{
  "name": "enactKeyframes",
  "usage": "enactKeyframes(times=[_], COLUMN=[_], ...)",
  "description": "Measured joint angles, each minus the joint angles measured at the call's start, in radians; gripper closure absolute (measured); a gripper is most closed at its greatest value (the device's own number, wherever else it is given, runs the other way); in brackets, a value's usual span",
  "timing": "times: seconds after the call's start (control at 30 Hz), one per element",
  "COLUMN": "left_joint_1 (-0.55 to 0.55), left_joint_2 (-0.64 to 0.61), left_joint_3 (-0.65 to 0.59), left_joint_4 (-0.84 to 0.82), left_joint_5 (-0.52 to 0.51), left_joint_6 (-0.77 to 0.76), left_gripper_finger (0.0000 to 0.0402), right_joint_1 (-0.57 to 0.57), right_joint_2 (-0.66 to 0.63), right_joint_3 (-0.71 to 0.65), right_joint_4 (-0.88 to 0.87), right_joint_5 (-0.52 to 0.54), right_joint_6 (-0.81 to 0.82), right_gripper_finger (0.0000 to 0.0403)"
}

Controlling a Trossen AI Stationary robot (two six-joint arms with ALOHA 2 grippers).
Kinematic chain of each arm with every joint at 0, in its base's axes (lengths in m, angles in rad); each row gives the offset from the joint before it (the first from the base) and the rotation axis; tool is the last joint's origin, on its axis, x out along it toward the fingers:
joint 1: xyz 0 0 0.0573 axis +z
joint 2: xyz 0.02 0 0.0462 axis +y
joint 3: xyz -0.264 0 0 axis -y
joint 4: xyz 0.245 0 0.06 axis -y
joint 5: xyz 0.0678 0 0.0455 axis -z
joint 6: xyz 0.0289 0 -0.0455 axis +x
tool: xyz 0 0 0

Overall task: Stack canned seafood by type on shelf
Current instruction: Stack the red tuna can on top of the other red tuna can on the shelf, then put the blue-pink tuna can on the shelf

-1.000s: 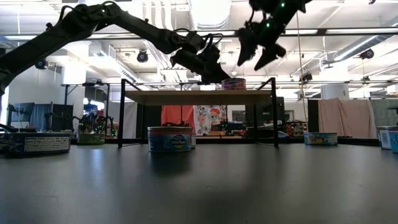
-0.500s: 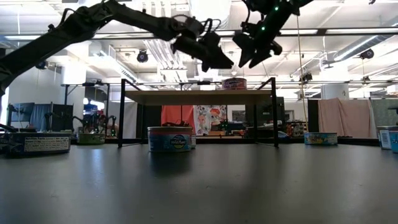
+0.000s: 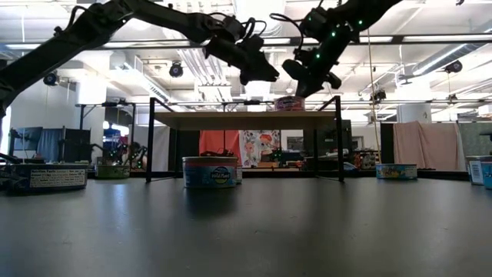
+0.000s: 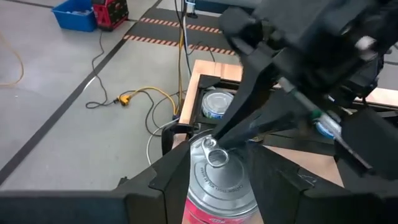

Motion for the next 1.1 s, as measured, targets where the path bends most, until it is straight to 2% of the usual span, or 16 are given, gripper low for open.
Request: enactKeyframes(times=[0.2,0.6,0.8,1.1], left_joint_1=[0.0,0.001,-0.023,-0.124], left_joint_2=[-0.051,-0.174,-0.23,-0.331], left_joint_3=[0.003,0.002,0.002,-0.003], left_joint_4=[-0.021,-0.082,-0.182,-0.363], left_joint_5=[-0.001,-0.013,-0.185,-0.154], left_joint_6=[0.046,0.102,0.155,0.186], left_gripper_finger=[0.0281,0.0306,0.0317,0.0323], right_joint_1=[-0.002,-0.003,0.015,0.071], right_joint_2=[0.02,-0.023,-0.087,-0.246], right_joint_3=[0.002,-0.002,-0.002,-0.002], right_joint_4=[0.012,-0.026,0.024,0.032], right_joint_5=[-0.018,0.044,0.04,0.019], right_joint_6=[0.011,0.008,-0.001,0.0], right_gripper_finger=[0.0393,0.039,0.039,0.039])
